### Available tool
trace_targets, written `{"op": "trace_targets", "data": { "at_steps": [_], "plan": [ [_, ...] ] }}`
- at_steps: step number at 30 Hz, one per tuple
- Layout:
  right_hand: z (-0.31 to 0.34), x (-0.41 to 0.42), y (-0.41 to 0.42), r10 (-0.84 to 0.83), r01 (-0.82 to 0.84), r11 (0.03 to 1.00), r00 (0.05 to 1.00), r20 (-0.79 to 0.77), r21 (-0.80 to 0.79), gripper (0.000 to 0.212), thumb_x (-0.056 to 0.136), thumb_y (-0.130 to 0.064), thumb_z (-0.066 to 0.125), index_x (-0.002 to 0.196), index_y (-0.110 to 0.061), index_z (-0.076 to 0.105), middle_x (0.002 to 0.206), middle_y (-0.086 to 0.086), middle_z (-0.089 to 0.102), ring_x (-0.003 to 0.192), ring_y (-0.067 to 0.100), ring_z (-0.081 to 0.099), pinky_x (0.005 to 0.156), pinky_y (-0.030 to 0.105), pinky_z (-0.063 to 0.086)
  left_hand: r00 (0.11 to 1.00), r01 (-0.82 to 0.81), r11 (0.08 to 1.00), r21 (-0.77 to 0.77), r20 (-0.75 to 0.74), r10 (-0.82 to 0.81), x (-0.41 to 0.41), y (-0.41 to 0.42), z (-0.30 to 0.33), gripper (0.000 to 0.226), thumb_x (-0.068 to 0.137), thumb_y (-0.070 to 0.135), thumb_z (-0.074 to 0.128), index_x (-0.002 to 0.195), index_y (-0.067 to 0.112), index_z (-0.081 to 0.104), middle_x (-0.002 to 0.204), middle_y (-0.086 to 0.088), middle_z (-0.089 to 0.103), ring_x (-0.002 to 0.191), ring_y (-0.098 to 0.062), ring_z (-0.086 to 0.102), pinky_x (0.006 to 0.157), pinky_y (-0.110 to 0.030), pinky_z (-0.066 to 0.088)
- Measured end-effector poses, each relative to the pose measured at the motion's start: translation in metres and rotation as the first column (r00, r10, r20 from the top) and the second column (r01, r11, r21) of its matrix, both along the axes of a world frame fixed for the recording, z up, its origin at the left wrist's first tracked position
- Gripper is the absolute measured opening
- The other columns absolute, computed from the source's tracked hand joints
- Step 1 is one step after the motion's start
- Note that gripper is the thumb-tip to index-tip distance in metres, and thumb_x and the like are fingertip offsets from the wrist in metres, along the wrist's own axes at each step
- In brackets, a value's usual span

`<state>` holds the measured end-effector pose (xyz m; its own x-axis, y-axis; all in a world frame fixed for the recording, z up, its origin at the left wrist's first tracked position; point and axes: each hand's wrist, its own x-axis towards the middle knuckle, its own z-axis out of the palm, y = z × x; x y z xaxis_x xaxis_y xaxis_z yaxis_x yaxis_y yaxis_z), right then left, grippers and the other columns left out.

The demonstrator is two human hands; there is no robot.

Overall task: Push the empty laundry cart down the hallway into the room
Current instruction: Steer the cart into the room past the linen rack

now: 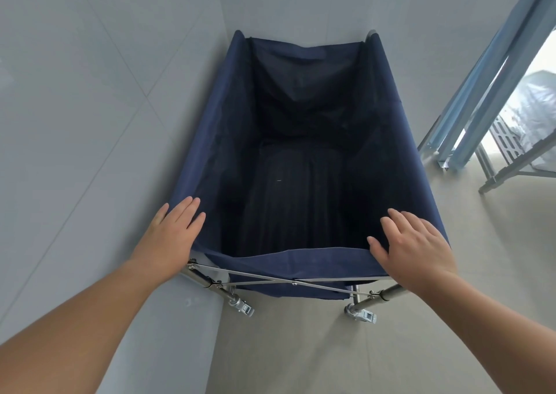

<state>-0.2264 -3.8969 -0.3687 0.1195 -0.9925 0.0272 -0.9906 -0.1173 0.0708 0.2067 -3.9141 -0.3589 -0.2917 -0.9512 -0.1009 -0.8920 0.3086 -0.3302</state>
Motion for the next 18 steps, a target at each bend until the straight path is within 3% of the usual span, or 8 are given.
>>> {"op": "trace_targets", "data": {
  "at_steps": [10, 15, 18],
  "plan": [
    [0.0032, 0.0046, 0.0000, -0.009, 0.009, 1.000, 1.000, -0.003, 0.021, 0.049, 0.091, -0.049, 0.035, 0.094, -0.006, 0.060, 0.111, 0.015, 0.065, 0.101, 0.037, 0.059, 0.088, 0.046, 0.047, 0.986, -0.049, 0.999, -0.021, -0.159, 0.045, 0.0052, -0.0008, -0.0057, 0.081, 0.057, -0.023, 0.057, 0.135, -0.003, 0.047, 0.148, -0.031, 0.033, 0.138, -0.047, 0.029, 0.103, -0.057, 0.038],
    [0.0035, 0.0076, -0.0010, -0.002, 0.003, 1.000, 1.000, -0.008, 0.027, 0.050, 0.091, -0.049, 0.035, 0.094, -0.005, 0.061, 0.111, 0.016, 0.066, 0.102, 0.038, 0.060, 0.090, 0.047, 0.046, 0.966, -0.152, 0.988, 0.016, -0.210, 0.152, 0.0071, 0.0012, -0.0034, 0.084, 0.062, -0.022, 0.050, 0.143, -0.003, 0.034, 0.153, -0.030, 0.024, 0.139, -0.051, 0.020, 0.081, -0.043, 0.052],
    [0.0034, 0.0091, -0.0017, 0.000, 0.001, 0.999, 1.000, -0.017, 0.032, 0.050, 0.091, -0.049, 0.035, 0.095, -0.005, 0.061, 0.112, 0.016, 0.066, 0.102, 0.038, 0.060, 0.090, 0.047, 0.047, 0.971, -0.140, 0.990, -0.011, -0.199, 0.135, 0.0088, -0.0001, -0.0041, 0.080, 0.062, -0.022, 0.047, 0.140, -0.010, 0.035, 0.149, -0.035, 0.027, 0.137, -0.053, 0.024, 0.086, -0.048, 0.051]
  ]
}}
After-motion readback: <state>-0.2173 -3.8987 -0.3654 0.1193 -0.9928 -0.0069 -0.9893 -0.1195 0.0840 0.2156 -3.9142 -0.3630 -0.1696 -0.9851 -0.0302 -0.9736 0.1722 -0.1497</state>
